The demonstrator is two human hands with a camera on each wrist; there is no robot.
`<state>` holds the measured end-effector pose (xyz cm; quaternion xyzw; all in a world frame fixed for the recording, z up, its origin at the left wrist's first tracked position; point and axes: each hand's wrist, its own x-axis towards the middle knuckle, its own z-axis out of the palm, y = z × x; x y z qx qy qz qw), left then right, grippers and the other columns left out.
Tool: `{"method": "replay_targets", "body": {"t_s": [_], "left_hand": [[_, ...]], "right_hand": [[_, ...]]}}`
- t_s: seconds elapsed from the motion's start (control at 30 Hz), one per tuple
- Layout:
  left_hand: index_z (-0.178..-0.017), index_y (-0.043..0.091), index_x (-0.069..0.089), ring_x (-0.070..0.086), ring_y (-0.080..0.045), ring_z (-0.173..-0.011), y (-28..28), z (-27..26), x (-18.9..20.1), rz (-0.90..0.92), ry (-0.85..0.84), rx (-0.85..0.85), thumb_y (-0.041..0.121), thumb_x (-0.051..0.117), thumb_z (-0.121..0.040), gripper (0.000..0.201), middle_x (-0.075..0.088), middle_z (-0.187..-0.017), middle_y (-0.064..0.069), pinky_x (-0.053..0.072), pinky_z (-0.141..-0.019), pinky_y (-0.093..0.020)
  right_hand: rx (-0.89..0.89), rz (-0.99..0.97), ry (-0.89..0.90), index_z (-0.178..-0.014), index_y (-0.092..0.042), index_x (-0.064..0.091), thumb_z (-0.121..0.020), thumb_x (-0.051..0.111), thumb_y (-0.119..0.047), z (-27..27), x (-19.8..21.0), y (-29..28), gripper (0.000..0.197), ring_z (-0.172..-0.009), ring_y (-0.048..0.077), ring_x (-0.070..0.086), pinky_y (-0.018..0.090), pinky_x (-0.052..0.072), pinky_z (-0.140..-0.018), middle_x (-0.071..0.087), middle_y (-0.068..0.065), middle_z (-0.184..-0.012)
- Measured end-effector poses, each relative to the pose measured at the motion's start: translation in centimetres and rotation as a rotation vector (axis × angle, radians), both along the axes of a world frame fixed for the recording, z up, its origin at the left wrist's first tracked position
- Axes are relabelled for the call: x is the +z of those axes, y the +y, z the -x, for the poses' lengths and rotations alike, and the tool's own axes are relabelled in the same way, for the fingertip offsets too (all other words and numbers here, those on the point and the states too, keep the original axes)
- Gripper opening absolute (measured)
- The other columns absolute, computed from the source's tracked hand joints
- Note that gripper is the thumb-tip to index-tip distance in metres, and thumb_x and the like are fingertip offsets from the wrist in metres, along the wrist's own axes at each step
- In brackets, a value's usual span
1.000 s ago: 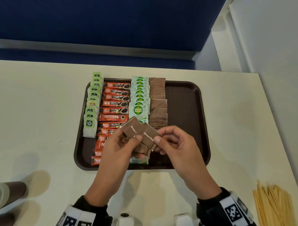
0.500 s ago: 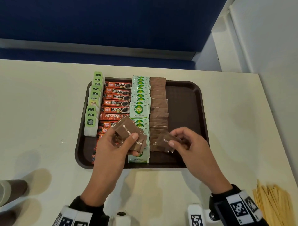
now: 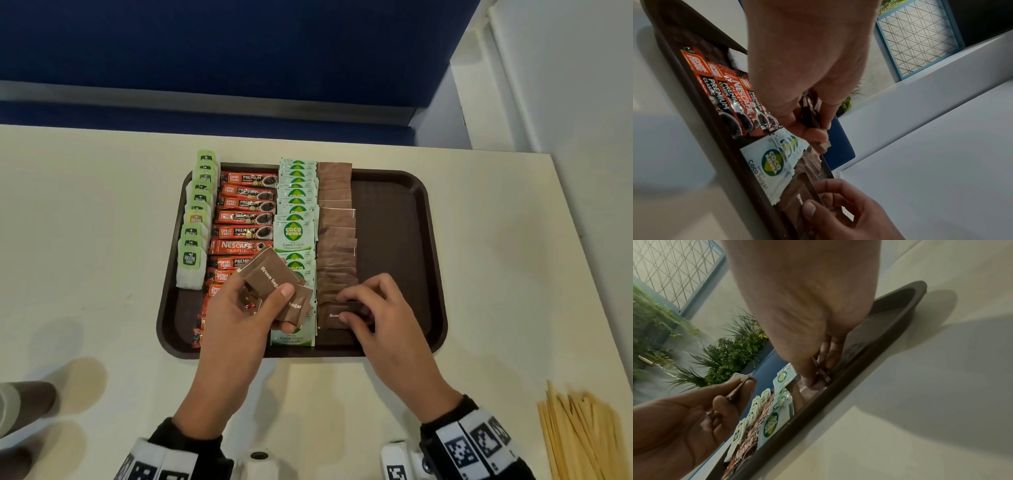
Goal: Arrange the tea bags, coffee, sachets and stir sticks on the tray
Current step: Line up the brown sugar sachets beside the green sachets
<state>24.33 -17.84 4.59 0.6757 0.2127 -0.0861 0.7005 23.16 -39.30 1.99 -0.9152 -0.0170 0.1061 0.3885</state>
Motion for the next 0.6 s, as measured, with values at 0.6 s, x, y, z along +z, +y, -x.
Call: {"method": "replay_targets", "body": {"t_s": [0.6], "left_hand": [[-0.117, 0.030, 0.076, 0.078, -0.017, -0.110, -0.12, -0.42, 0.07, -0.002, -0.004, 0.007, 0.013, 0.078, -0.096, 0.027, 0.083, -0.110, 0.006, 0.061, -0.099, -0.055]], "right_hand": [[-0.004, 0.043, 0.019, -0.131, -0.032, 0.063, -0.099, 0.075, -0.028, -0.15, -0.03, -0.15, 0.035, -0.113, -0.012, 0.049, 0.001, 0.046, -0.086, 0.039, -0.018, -0.124]]}}
